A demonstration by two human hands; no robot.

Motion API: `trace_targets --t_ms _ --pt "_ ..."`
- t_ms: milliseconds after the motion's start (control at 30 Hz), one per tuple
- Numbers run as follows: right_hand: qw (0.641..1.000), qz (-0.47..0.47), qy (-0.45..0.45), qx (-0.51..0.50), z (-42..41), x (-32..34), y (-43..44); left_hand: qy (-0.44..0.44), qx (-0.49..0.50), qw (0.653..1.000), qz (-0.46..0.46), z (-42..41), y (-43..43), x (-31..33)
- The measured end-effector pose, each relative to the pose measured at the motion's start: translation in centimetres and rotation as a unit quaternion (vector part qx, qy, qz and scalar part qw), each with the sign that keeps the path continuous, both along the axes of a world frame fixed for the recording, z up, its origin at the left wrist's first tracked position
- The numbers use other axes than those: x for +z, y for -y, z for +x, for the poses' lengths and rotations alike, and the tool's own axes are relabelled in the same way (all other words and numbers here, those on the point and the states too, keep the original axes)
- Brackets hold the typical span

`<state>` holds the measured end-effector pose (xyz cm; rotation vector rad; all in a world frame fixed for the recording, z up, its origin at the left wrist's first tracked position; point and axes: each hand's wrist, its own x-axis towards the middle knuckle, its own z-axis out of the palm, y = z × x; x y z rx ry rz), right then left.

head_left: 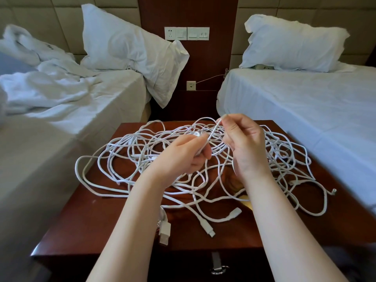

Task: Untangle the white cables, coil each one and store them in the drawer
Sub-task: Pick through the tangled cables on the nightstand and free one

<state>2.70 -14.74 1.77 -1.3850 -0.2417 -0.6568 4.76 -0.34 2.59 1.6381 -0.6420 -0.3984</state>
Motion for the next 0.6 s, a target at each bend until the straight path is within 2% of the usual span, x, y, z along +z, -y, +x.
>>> trace_targets --t_ms 233,400,600 --pt "0.999 -0.043 -0.015 -0.027 -0.1 -0.1 -0.3 -0.11 -0.159 0.981 -0.032 0.0 -0.3 -0.2" --pt "0.995 -0.089 -0.047 -0.024 0.2 -0.4 -0.3 -0.081 -0.206 0.975 -0.027 -0.4 -0.4 0.3" --pt "0.982 -0.187 -0.029 0.017 0.8 -1.1 -0.8 -0.114 -0.25 0.95 -0.15 -0.8 -1.0 0.9"
